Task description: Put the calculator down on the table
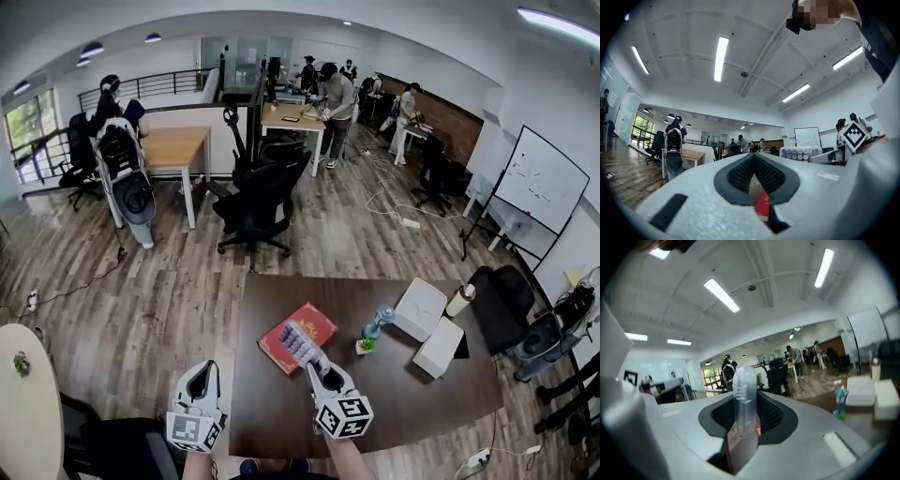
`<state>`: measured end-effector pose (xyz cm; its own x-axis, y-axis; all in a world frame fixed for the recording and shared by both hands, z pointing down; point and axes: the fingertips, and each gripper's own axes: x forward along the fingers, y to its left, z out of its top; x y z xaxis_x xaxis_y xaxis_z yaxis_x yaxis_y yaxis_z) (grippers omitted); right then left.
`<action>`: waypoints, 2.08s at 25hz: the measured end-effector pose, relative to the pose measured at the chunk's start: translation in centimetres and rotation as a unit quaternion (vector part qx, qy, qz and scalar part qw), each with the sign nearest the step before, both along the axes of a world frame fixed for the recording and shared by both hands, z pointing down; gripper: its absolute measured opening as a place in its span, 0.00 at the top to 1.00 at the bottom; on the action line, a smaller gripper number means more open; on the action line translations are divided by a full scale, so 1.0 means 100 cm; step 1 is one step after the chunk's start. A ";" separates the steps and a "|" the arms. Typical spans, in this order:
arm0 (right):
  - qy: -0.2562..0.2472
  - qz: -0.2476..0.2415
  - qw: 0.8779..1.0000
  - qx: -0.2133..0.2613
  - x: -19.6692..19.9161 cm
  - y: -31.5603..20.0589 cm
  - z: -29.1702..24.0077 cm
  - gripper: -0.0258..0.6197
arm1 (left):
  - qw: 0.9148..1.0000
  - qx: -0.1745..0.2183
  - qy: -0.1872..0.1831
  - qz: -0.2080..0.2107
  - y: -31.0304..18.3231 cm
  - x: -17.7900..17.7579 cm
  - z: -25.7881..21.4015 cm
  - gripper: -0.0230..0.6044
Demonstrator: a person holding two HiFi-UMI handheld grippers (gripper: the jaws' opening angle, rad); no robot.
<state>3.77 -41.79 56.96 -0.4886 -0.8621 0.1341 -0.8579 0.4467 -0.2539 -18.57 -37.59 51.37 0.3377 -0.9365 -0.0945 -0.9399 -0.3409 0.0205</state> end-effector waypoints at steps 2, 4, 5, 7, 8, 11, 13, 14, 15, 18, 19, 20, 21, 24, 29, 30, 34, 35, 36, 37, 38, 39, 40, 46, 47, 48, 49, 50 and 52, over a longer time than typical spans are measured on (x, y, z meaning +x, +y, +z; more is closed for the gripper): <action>-0.109 -0.010 0.993 -0.049 -0.002 -0.001 0.007 0.78 | 1.000 0.003 0.000 -0.003 0.000 -0.001 -0.002 0.97; -0.217 -0.013 0.971 -0.098 -0.003 -0.002 0.015 0.78 | 1.000 0.009 -0.003 -0.006 0.001 -0.002 -0.005 0.97; -0.264 -0.012 0.957 -0.118 -0.003 -0.002 0.018 0.78 | 1.000 0.011 -0.003 -0.006 0.001 -0.002 -0.006 0.97; -0.335 -0.006 0.931 -0.148 -0.003 -0.004 0.023 0.78 | 1.000 0.011 0.002 -0.006 0.000 -0.004 -0.005 0.97; -0.363 -0.003 0.918 -0.160 -0.003 -0.005 0.026 0.78 | 1.000 0.011 0.005 -0.006 -0.001 -0.004 -0.004 0.97; -0.444 -0.005 0.877 -0.186 -0.005 -0.006 0.032 0.78 | 1.000 0.009 0.011 -0.008 -0.002 -0.006 -0.001 0.97; -0.499 -0.003 0.842 -0.207 -0.007 -0.005 0.037 0.78 | 1.000 0.008 0.013 -0.009 -0.001 -0.006 -0.001 0.97; -0.521 -0.003 0.826 -0.217 -0.009 -0.005 0.039 0.78 | 1.000 0.008 0.013 -0.009 -0.001 -0.007 -0.002 0.97; -0.537 -0.005 0.813 -0.225 -0.011 -0.004 0.041 0.78 | 1.000 0.009 0.013 -0.009 -0.001 -0.007 -0.002 0.97; -0.568 -0.009 0.787 -0.241 -0.018 -0.002 0.047 0.78 | 1.000 0.012 0.014 -0.006 0.000 -0.008 -0.002 0.97; -0.577 -0.008 0.779 -0.246 -0.020 -0.001 0.050 0.78 | 1.000 0.012 0.014 -0.005 0.000 -0.009 -0.002 0.97; -0.584 -0.006 0.772 -0.250 -0.022 0.000 0.052 0.78 | 1.000 0.012 0.015 -0.005 0.000 -0.010 -0.002 0.97; -0.588 -0.004 0.768 -0.254 -0.024 0.000 0.053 0.78 | 1.000 0.012 0.016 -0.005 0.000 -0.011 -0.001 0.97; -0.578 0.001 0.776 -0.255 -0.026 0.001 0.056 0.78 | 1.000 0.013 0.017 -0.003 0.001 -0.012 -0.002 0.97; -0.584 0.005 0.772 -0.250 -0.025 -0.001 0.058 0.78 | 1.000 0.010 0.019 -0.005 -0.001 -0.015 0.001 0.97; -0.584 0.004 0.772 -0.251 -0.026 -0.002 0.058 0.78 | 1.000 0.008 0.023 -0.005 -0.002 -0.016 0.003 0.97; -0.598 0.005 0.758 -0.261 -0.030 -0.002 0.065 0.78 | 0.999 0.000 0.032 -0.009 -0.002 -0.020 0.011 0.97; -0.598 0.006 0.756 -0.265 -0.031 -0.001 0.070 0.78 | 1.000 -0.001 0.030 -0.010 -0.002 -0.020 0.012 0.97; -0.595 0.007 0.757 -0.271 -0.032 -0.001 0.076 0.78 | 1.000 -0.001 0.026 -0.012 -0.003 -0.020 0.014 0.97; -0.592 0.007 0.758 -0.276 -0.033 -0.001 0.082 0.78 | 1.000 -0.001 0.021 -0.014 -0.003 -0.019 0.015 0.97; -0.590 0.008 0.757 -0.281 -0.035 0.000 0.088 0.78 | 1.000 -0.002 0.017 -0.015 -0.004 -0.019 0.016 0.97; -0.589 0.009 0.755 -0.287 -0.036 0.000 0.094 0.78 | 1.000 -0.002 0.015 -0.017 -0.004 -0.020 0.017 0.97; -0.589 0.011 0.753 -0.294 -0.038 0.000 0.101 0.78 | 1.000 -0.001 0.015 -0.018 -0.004 -0.020 0.018 0.97; -0.566 0.040 0.750 -0.339 -0.042 0.008 0.161 0.78 | 0.999 0.001 0.019 -0.025 -0.006 -0.024 0.016 0.97; -0.564 0.049 0.748 -0.347 -0.042 0.010 0.173 0.78 | 0.999 0.001 0.021 -0.026 -0.006 -0.025 0.016 0.97; -0.562 0.057 0.745 -0.355 -0.042 0.012 0.185 0.78 | 0.999 0.002 0.023 -0.026 -0.005 -0.026 0.016 0.97; -0.559 0.065 0.743 -0.362 -0.041 0.014 0.197 0.78 | 0.999 0.002 0.024 -0.027 -0.005 -0.026 0.016 0.97; -0.556 0.071 0.741 -0.368 -0.041 0.016 0.208 0.78 | 0.999 0.001 0.024 -0.028 -0.005 -0.026 0.017 0.97; -0.548 0.083 0.743 -0.376 -0.040 0.018 0.227 0.78 | 0.999 0.000 0.023 -0.029 -0.006 -0.027 0.018 0.97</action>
